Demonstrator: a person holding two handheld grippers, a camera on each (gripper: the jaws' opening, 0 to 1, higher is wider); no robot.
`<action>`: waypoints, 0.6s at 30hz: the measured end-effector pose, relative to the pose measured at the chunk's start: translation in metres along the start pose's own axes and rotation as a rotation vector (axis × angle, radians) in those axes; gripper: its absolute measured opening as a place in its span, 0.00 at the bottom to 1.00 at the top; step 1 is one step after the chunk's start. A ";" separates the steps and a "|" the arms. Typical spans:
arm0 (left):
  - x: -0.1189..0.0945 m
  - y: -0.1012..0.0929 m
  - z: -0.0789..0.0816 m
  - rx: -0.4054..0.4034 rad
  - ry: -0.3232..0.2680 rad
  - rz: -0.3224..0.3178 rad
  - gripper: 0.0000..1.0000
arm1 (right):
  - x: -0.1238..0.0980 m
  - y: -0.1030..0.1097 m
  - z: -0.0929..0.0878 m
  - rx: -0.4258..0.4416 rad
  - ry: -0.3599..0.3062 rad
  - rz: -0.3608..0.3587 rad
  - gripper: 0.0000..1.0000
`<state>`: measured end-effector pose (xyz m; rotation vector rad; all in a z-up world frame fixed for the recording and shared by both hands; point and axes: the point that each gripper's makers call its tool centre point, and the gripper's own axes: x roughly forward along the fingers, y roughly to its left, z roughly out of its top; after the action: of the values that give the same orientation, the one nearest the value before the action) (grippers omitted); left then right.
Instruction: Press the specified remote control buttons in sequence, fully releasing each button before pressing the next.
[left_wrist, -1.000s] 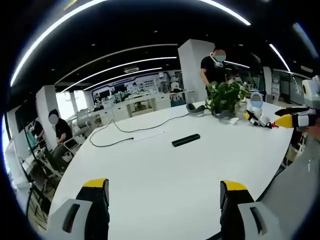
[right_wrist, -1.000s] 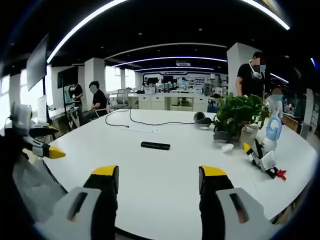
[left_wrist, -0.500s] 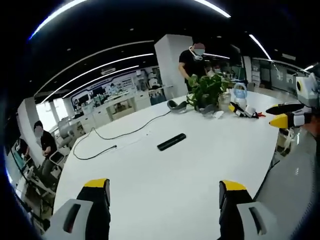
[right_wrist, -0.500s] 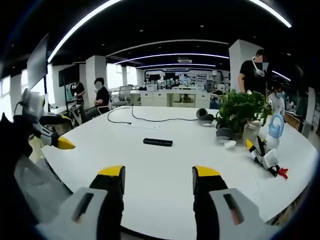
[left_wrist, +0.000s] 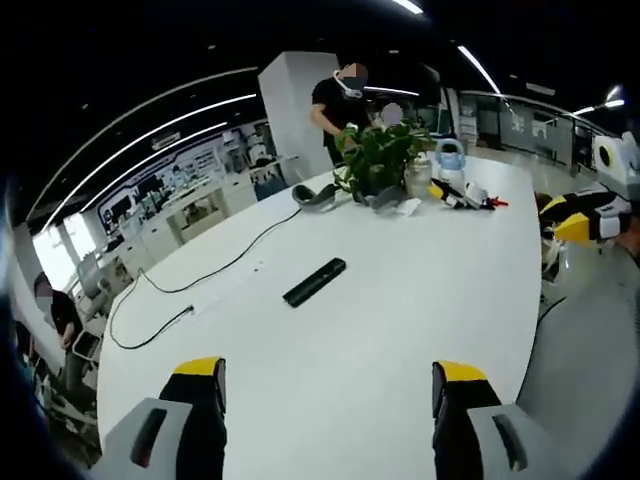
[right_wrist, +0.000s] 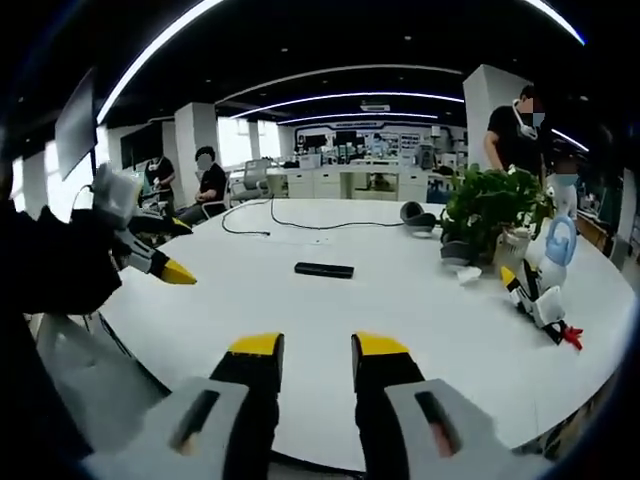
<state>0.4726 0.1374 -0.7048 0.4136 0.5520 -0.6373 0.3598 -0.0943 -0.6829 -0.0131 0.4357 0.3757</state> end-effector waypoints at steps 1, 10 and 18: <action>0.007 0.000 0.003 0.009 0.008 -0.017 0.87 | 0.001 0.000 -0.002 -0.003 0.009 0.000 0.22; 0.055 -0.006 0.025 0.068 0.048 -0.173 0.78 | 0.002 0.004 -0.009 -0.002 0.058 0.017 0.05; 0.099 0.004 0.036 0.224 0.115 -0.227 0.74 | 0.002 0.004 -0.014 0.005 0.088 0.016 0.00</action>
<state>0.5542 0.0776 -0.7356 0.6062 0.6446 -0.9020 0.3542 -0.0911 -0.6957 -0.0215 0.5235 0.3909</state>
